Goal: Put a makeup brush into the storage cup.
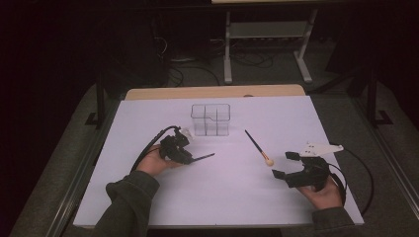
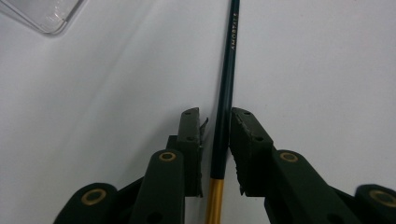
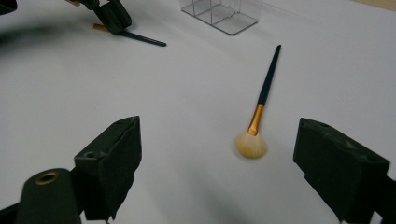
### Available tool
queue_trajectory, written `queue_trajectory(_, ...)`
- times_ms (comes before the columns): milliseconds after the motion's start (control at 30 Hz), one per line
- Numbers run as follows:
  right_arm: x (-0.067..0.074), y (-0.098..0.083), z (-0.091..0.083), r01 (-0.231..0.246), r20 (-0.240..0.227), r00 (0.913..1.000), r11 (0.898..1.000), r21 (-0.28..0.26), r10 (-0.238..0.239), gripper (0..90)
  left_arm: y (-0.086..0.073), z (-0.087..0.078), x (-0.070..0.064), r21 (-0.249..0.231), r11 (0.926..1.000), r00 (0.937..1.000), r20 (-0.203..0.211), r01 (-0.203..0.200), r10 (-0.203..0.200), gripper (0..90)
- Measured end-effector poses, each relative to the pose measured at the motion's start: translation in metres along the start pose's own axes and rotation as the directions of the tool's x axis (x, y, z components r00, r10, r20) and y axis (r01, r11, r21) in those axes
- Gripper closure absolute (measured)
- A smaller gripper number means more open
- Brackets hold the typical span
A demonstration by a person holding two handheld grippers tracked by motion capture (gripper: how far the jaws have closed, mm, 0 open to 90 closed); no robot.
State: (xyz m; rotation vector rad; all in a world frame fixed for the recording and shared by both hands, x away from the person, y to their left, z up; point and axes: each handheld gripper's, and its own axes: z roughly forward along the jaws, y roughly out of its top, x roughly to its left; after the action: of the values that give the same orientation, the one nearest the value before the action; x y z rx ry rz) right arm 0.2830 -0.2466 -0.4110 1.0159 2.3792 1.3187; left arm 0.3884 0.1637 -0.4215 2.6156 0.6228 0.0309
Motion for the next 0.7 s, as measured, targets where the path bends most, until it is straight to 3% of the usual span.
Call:
queue_trajectory(400,0.0011,0.0001,0.0005,0.014,0.003,0.9999,1.0,-0.002,-0.014,14.5,0.0022,0.0027,-0.0029,0.017,0.9998,0.9998,-0.019,-0.012,0.012,82.3)
queue_trajectory(533,0.0021,0.0003,0.0023,0.015,-0.005,0.9999,1.0,0.009,-0.015,14.5,0.0043,0.0031,-0.0056,0.033,0.9989,0.9987,-0.039,-0.032,0.033,82.9)
queue_trajectory(700,0.0031,0.0005,0.0047,0.016,-0.013,0.9998,1.0,0.022,-0.016,15.0,0.0041,0.0029,-0.0051,0.031,0.9992,0.9991,-0.033,-0.024,0.025,83.3)
